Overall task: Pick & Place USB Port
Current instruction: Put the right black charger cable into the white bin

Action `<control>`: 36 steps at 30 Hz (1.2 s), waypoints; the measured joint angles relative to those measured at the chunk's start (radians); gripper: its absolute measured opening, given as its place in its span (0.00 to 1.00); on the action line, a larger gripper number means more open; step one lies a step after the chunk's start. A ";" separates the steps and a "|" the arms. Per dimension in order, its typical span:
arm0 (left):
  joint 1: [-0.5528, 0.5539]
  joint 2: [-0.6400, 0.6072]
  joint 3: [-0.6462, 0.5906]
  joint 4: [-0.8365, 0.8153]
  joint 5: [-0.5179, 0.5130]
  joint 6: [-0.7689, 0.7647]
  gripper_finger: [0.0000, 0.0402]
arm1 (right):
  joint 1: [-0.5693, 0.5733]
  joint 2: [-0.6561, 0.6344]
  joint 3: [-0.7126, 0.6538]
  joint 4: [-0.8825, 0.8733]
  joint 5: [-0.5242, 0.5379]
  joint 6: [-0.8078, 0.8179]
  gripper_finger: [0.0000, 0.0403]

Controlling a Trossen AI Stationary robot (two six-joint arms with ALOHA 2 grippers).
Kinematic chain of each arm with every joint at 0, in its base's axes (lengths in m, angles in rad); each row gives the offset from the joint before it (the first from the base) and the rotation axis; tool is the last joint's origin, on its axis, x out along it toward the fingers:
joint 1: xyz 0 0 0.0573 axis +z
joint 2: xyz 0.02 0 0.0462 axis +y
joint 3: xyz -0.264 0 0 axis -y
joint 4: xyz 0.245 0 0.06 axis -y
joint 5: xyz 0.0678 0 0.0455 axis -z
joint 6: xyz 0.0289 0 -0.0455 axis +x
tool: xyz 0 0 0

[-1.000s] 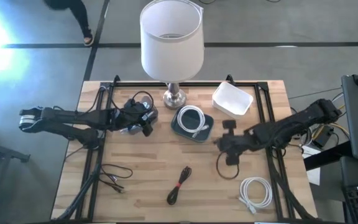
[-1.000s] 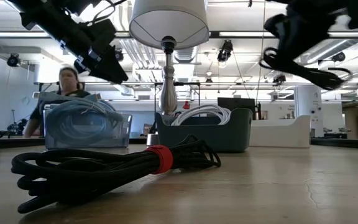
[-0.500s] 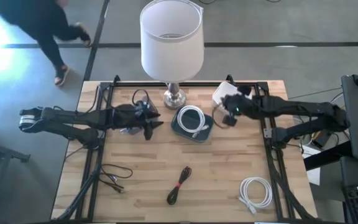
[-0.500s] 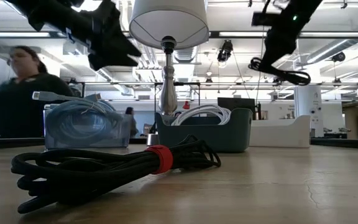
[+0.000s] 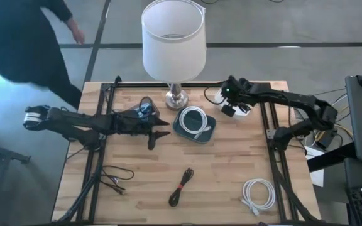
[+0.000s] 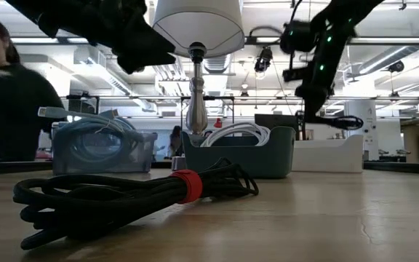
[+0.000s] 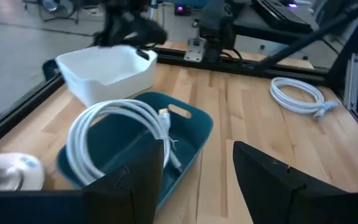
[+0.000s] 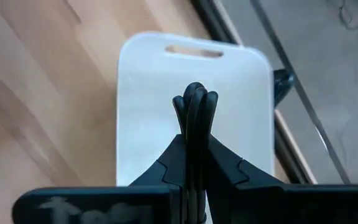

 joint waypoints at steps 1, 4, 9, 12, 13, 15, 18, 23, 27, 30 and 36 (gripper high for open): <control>-0.006 0.016 0.000 0.013 0.000 0.010 0.49 | -0.007 0.023 0.000 0.002 0.000 -0.010 0.07; -0.021 0.068 0.000 0.059 0.000 0.032 0.49 | -0.020 0.094 0.000 0.025 0.001 -0.022 0.07; -0.027 0.149 0.000 0.133 0.002 0.035 0.49 | -0.025 0.207 0.000 0.081 0.008 -0.062 0.07; -0.027 0.183 0.000 0.152 0.001 0.035 0.49 | -0.027 0.259 0.000 0.095 0.010 -0.065 0.07; -0.027 0.192 0.000 0.151 0.001 0.035 0.49 | -0.028 0.274 0.000 0.095 0.010 -0.065 0.07; -0.027 0.205 0.001 0.149 0.001 0.035 0.49 | -0.029 0.299 0.000 0.095 0.010 -0.069 0.07; -0.027 0.216 0.002 0.164 0.001 0.035 0.49 | -0.028 0.321 0.000 0.095 0.011 -0.069 0.07; -0.027 0.218 0.002 0.174 0.001 0.038 0.49 | -0.028 0.322 0.000 0.095 0.011 -0.072 0.12; -0.027 0.218 0.002 0.174 0.001 0.039 0.49 | -0.028 0.313 0.000 0.094 0.011 -0.073 0.20; -0.028 0.218 0.002 0.174 0.001 0.039 0.49 | -0.028 0.310 0.000 0.094 0.012 -0.067 0.26; -0.030 0.218 0.002 0.173 0.008 0.036 0.49 | -0.027 0.277 0.000 0.090 0.009 -0.015 0.33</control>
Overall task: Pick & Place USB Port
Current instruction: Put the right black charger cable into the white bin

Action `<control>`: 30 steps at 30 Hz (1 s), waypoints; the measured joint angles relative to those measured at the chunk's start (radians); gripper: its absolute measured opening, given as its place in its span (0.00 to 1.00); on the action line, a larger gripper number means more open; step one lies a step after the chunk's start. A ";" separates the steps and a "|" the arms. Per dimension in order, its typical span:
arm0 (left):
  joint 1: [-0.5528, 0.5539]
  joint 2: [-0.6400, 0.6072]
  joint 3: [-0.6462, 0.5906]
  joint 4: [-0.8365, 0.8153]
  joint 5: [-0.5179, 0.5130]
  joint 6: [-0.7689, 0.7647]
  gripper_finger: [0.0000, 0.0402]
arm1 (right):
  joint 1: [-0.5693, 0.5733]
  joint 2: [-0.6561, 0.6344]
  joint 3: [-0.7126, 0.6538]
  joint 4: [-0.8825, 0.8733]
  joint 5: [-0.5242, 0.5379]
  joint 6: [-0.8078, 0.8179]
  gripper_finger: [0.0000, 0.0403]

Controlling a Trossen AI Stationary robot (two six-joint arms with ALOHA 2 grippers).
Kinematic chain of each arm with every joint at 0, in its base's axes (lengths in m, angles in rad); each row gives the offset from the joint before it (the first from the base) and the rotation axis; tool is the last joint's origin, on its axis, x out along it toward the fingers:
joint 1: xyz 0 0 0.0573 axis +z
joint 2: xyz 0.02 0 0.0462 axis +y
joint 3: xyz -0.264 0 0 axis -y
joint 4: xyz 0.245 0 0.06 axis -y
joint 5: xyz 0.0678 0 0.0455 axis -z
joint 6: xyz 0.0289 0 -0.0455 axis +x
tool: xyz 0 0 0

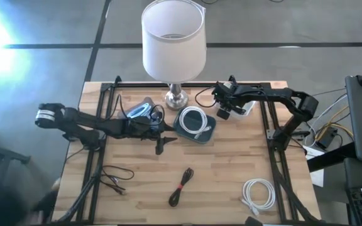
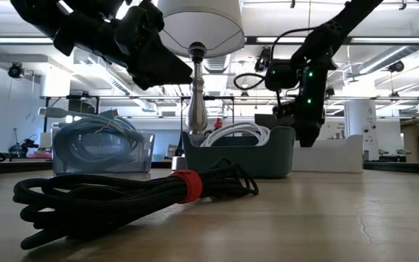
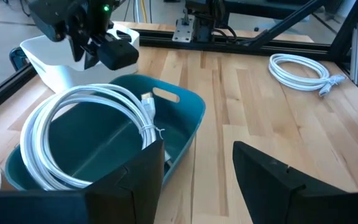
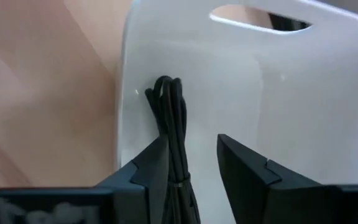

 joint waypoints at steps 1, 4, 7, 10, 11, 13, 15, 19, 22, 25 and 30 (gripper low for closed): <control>0.000 0.000 0.000 0.000 0.001 0.000 0.49 | 0.003 -0.010 0.000 -0.003 0.000 0.001 0.34; -0.001 0.000 0.000 0.000 0.003 -0.001 0.49 | 0.013 -0.055 0.000 -0.030 -0.003 0.005 0.35; -0.001 0.000 0.000 0.000 0.003 -0.007 0.49 | 0.034 -0.122 0.000 -0.069 -0.007 0.042 0.36; -0.003 0.000 0.000 -0.001 0.006 -0.010 0.49 | 0.069 -0.204 0.000 -0.114 -0.035 0.096 0.34; -0.003 -0.001 0.000 -0.001 0.006 -0.010 0.49 | 0.084 -0.232 0.000 -0.126 -0.058 0.114 0.34; -0.003 -0.001 0.000 -0.001 0.006 -0.010 0.49 | 0.117 -0.288 0.000 -0.131 -0.126 0.142 0.33; -0.003 -0.001 0.000 -0.001 0.006 -0.012 0.49 | 0.158 -0.337 0.000 -0.129 -0.201 0.158 0.31; -0.004 -0.001 0.000 0.000 0.007 -0.030 0.49 | 0.275 -0.408 0.000 -0.116 -0.292 0.169 0.31; -0.005 -0.001 0.000 0.000 0.007 -0.031 0.48 | 0.387 -0.428 0.000 -0.091 -0.297 0.185 0.31; -0.005 -0.001 0.000 0.004 0.007 -0.031 0.49 | 0.503 -0.420 -0.007 -0.015 -0.298 0.182 0.33; -0.005 -0.001 0.000 0.009 0.007 -0.038 0.49 | 0.673 -0.347 -0.014 0.134 -0.298 0.121 0.35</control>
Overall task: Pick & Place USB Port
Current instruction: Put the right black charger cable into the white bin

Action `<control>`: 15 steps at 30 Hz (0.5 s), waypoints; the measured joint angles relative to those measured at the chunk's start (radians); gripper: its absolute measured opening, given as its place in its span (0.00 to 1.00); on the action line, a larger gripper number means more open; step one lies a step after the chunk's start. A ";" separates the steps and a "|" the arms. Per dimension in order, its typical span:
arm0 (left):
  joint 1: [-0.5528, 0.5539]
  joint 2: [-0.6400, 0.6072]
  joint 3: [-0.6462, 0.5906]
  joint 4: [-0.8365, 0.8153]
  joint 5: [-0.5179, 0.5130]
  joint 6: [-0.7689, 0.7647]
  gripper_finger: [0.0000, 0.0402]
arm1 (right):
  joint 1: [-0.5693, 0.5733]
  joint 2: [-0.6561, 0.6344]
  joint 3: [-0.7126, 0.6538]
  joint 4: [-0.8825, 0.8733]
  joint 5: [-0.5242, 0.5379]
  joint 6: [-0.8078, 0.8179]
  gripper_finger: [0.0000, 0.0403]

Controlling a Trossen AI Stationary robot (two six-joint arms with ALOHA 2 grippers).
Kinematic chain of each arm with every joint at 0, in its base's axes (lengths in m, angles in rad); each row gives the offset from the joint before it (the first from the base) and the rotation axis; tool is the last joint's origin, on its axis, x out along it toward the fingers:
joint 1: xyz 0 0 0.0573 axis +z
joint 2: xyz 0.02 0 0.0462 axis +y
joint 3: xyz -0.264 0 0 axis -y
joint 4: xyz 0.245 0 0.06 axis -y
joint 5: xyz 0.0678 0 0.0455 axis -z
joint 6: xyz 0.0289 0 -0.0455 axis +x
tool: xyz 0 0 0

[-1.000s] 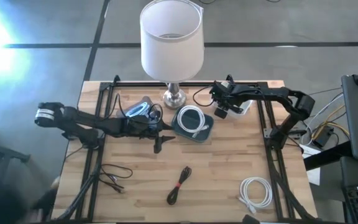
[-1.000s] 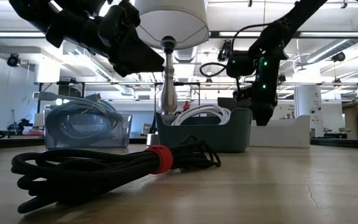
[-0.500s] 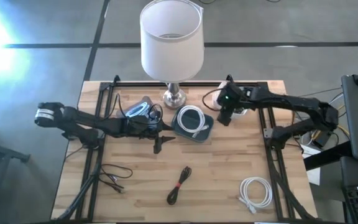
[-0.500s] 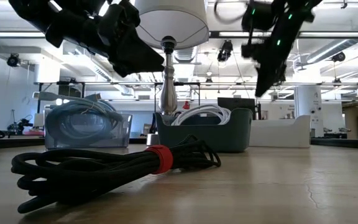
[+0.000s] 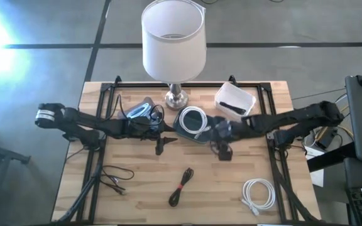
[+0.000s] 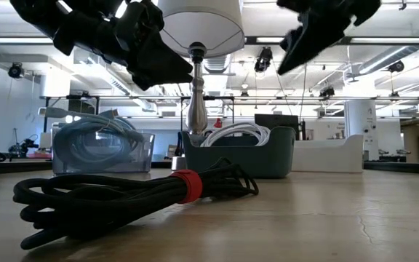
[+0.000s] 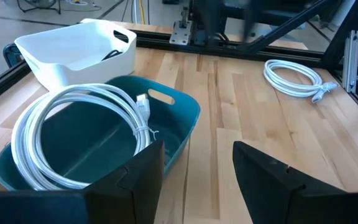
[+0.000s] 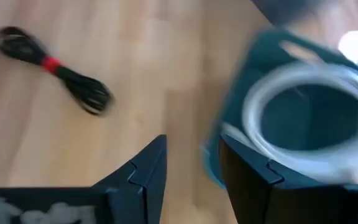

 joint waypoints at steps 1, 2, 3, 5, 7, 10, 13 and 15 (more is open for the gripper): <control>0.000 0.000 0.000 0.000 0.000 -0.006 0.49 | 0.026 0.020 0.000 0.038 0.000 -0.015 0.35; 0.000 0.000 0.000 0.000 0.000 -0.011 0.49 | 0.049 0.040 0.000 0.074 0.000 -0.031 0.36; -0.001 0.000 0.000 0.000 0.000 -0.017 0.48 | 0.073 0.064 0.000 0.110 0.000 -0.046 0.36; -0.002 0.000 0.000 0.000 0.000 -0.019 0.48 | 0.108 0.113 0.000 0.185 0.000 -0.074 0.36; -0.006 0.000 0.000 0.000 0.001 -0.019 0.49 | 0.135 0.166 0.000 0.244 -0.003 -0.099 0.36; -0.012 0.000 0.000 0.000 0.001 -0.028 0.49 | 0.158 0.245 0.000 0.322 -0.007 -0.114 0.36; -0.017 0.000 0.000 0.000 0.001 -0.045 0.48 | 0.166 0.325 -0.001 0.399 -0.036 -0.112 0.36; -0.019 0.000 0.000 0.000 0.001 -0.045 0.48 | 0.166 0.379 0.001 0.451 -0.088 -0.111 0.36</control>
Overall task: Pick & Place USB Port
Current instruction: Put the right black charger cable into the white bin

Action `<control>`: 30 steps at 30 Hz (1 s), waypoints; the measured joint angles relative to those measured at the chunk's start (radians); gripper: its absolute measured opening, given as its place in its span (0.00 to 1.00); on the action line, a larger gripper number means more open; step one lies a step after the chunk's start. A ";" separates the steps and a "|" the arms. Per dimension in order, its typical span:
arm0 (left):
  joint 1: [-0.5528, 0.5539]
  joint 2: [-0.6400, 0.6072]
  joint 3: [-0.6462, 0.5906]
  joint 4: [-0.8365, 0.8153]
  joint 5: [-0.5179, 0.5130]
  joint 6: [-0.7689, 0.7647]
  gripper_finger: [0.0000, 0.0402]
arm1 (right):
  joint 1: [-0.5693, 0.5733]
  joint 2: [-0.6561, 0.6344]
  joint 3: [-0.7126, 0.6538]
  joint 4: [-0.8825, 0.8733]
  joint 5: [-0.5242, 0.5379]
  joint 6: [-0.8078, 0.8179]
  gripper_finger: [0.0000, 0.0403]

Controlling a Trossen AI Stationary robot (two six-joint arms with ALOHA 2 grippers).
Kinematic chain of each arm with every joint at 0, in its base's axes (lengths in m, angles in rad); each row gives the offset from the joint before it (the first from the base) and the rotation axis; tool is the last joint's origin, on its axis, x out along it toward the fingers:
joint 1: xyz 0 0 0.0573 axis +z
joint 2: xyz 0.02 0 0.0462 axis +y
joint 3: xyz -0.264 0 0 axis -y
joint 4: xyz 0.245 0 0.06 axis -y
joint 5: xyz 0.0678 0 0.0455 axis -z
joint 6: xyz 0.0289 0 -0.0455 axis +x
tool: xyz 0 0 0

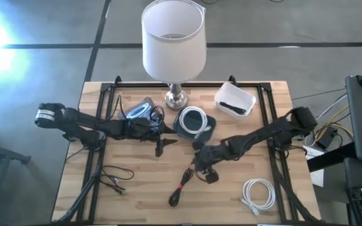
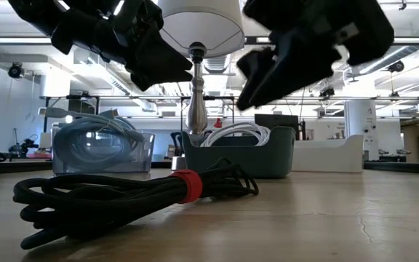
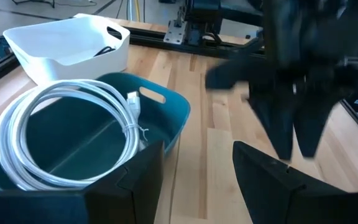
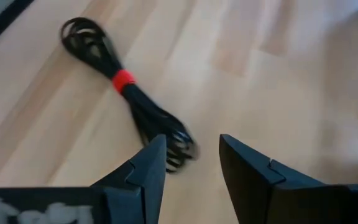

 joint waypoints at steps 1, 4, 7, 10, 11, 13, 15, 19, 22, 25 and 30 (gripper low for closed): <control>-0.001 0.000 0.000 0.000 0.000 -0.001 0.49 | 0.000 0.028 0.004 0.023 -0.026 0.000 0.35; -0.002 0.000 0.000 0.000 0.000 -0.002 0.48 | 0.000 0.107 0.029 0.065 -0.072 0.000 0.34; -0.003 0.000 0.000 0.000 0.000 -0.005 0.49 | -0.001 0.178 0.065 0.070 -0.076 -0.002 0.33; -0.003 0.000 0.000 0.000 0.000 -0.005 0.48 | -0.001 0.243 0.103 0.067 -0.074 -0.033 0.32; -0.003 0.000 0.000 -0.001 0.000 -0.005 0.48 | -0.001 0.262 0.118 0.070 -0.073 -0.047 0.32; -0.005 0.000 -0.001 -0.004 -0.001 -0.005 0.48 | -0.001 0.292 0.144 0.060 -0.074 -0.067 0.31; -0.006 0.000 -0.001 -0.010 0.000 -0.005 0.49 | -0.001 0.318 0.175 0.026 -0.074 -0.070 0.30; -0.006 0.000 -0.002 -0.019 0.000 -0.004 0.48 | -0.001 0.343 0.220 -0.095 -0.072 -0.064 0.29; -0.006 0.000 -0.002 -0.019 -0.001 -0.002 0.49 | -0.001 0.341 0.231 -0.155 -0.070 -0.040 0.27; -0.006 0.000 -0.002 -0.022 0.000 -0.002 0.49 | -0.001 0.331 0.230 -0.188 -0.070 0.001 0.24; -0.006 0.000 -0.002 -0.028 0.000 -0.002 0.49 | 0.003 0.326 0.232 -0.252 -0.070 0.043 0.17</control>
